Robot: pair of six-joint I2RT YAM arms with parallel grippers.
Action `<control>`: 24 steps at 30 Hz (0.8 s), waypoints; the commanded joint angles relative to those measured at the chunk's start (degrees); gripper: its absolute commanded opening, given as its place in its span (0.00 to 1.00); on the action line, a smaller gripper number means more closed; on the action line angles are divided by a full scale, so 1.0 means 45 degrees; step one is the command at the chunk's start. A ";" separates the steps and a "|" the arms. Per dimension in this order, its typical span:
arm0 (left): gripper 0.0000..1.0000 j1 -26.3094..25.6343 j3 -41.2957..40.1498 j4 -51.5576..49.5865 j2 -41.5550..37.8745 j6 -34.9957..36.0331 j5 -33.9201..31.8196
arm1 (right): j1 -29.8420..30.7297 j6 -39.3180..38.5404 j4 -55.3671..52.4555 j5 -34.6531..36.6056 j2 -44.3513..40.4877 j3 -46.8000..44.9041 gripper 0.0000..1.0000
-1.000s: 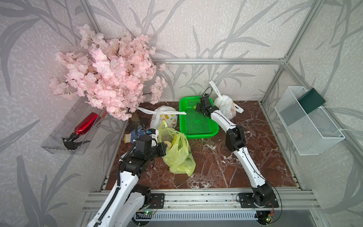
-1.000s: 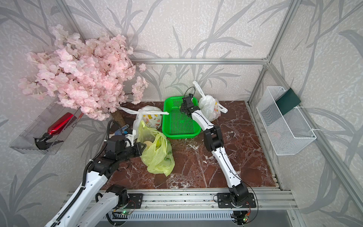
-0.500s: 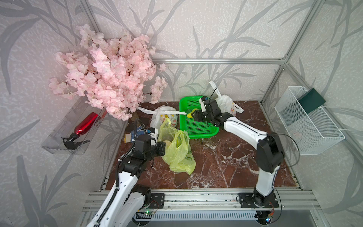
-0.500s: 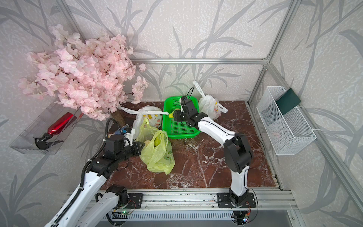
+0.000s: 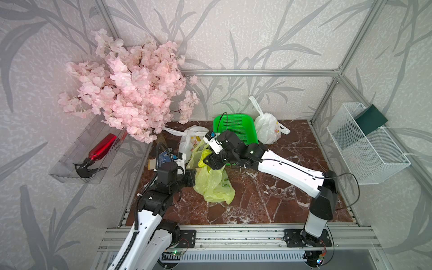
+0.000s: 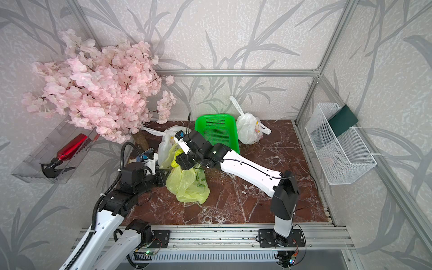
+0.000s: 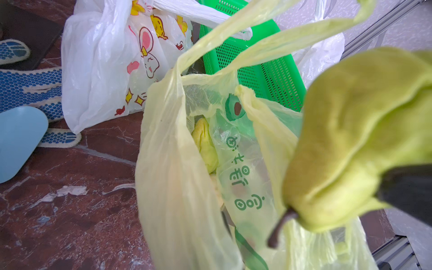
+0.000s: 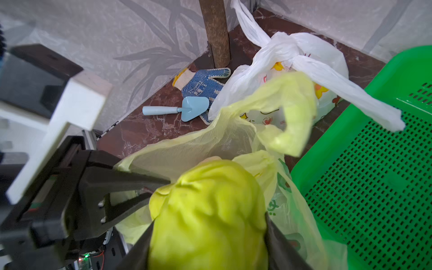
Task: Place the pears into plastic bags & tie knots
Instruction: Place the pear in the plastic bag.
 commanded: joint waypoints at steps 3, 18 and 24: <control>0.00 -0.0022 -0.0316 0.0077 -0.0288 -0.0055 -0.0044 | 0.0128 -0.0891 -0.3318 0.1434 0.3017 0.4667 0.26; 0.00 0.0021 -0.0804 0.0261 -0.0360 -0.0276 -0.0187 | 0.1202 -0.1088 -0.2361 0.2764 0.1822 0.2150 0.21; 0.00 0.0038 -0.0508 0.0326 -0.0235 0.0106 -0.0092 | 0.1181 -0.0457 -0.4162 0.1580 0.3580 0.4047 0.33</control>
